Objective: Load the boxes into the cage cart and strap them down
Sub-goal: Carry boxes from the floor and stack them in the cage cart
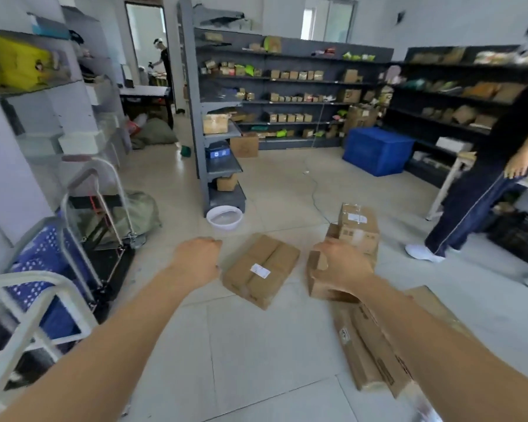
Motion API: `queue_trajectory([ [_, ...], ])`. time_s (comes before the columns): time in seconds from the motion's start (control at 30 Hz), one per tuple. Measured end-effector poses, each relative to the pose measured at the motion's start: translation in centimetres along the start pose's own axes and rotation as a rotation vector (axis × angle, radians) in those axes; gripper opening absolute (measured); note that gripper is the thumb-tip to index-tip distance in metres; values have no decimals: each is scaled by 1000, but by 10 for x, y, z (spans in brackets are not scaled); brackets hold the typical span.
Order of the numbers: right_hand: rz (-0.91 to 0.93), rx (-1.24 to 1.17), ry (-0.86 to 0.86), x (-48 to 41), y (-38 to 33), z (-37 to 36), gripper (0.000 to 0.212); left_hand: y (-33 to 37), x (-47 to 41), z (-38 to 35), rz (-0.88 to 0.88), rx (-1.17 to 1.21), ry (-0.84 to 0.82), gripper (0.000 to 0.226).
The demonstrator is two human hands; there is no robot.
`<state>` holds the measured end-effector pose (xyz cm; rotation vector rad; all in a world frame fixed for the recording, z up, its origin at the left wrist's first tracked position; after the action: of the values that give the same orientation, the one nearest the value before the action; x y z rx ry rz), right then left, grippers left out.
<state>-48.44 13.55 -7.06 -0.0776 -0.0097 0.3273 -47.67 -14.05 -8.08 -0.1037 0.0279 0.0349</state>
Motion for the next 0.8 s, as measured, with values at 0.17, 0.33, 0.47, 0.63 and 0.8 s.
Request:
queue_trajectory([
  [0.17, -216, -7, -27, 3, 74, -1, 53, 71, -64, 2, -168, 43, -17, 40],
  [0.33, -364, 5, -43, 11, 139, -3, 50, 148, -103, 0, -328, 56, -19, 45],
  [0.47, -474, -27, -72, 25, 190, -15, 57, 206, -128, -20, -410, 73, -67, 44],
  [0.63, -573, -48, -88, 46, 263, -36, 54, 290, -149, -45, -491, 71, -141, 34],
  [0.8, -624, -57, -177, 62, 342, -63, 53, 369, -166, -88, -456, 92, -252, 36],
])
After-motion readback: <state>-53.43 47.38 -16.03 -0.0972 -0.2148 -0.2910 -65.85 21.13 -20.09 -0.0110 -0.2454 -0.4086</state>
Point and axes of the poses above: each hand's wrist, its own x-axis away from the middle knuckle, its own z-axis out of the back of the hand, y = z × x, the point moved 2 cm from there along -x, towards the middle knuckle, and after that the axes turned 7 degrees about z, right-handed, at the moved point
